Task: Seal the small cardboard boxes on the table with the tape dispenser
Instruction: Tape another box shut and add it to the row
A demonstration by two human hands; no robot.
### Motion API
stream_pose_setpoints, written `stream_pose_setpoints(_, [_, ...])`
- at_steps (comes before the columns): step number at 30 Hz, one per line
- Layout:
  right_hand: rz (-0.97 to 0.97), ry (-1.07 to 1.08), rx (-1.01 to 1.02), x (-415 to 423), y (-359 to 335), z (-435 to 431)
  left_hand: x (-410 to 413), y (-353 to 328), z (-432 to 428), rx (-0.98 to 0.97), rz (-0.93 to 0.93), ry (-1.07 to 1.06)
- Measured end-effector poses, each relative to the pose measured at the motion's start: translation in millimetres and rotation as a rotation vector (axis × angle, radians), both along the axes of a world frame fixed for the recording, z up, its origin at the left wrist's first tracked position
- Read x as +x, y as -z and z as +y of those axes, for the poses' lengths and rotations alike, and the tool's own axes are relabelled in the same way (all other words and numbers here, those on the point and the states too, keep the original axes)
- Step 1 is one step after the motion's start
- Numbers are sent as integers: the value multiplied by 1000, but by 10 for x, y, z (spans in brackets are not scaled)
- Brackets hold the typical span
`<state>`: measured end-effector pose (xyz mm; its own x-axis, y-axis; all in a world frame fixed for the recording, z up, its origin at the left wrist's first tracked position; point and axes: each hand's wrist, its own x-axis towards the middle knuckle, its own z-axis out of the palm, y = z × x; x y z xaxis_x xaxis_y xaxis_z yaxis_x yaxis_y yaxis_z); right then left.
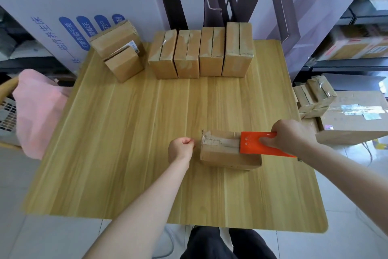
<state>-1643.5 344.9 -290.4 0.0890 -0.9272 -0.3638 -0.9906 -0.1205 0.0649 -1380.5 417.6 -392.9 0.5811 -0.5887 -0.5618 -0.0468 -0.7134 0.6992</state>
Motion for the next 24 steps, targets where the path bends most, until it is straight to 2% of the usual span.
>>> stream_pose_setpoints(4, [9,12,5,11,30,-37,-114,100,20,1,-56,91])
stream_pose_setpoints(10, [8,21,6,27,45,-46,-135,79,-15,74,-344,383])
stream_pose_setpoints(13, [11,26,5,29,37,-22,-145,108,-8,231,-295,445])
stream_pose_setpoints(15, [9,30,2,24,42,-7,-141,102,6,260,-244,404])
stream_pose_setpoints(17, [1,31,2,11,51,5,-136,25,-6,129,-315,299])
stream_pose_setpoints(19, [-17,39,7,-6,65,13,-175,-99,-79,-138,-490,273])
stream_pose_setpoints(22, [-74,56,8,-44,94,35,-438,-262,-270,-475,-611,548])
stream_pose_setpoints(24, [-99,58,1,-80,120,49,-680,-262,-347,-513,-593,744])
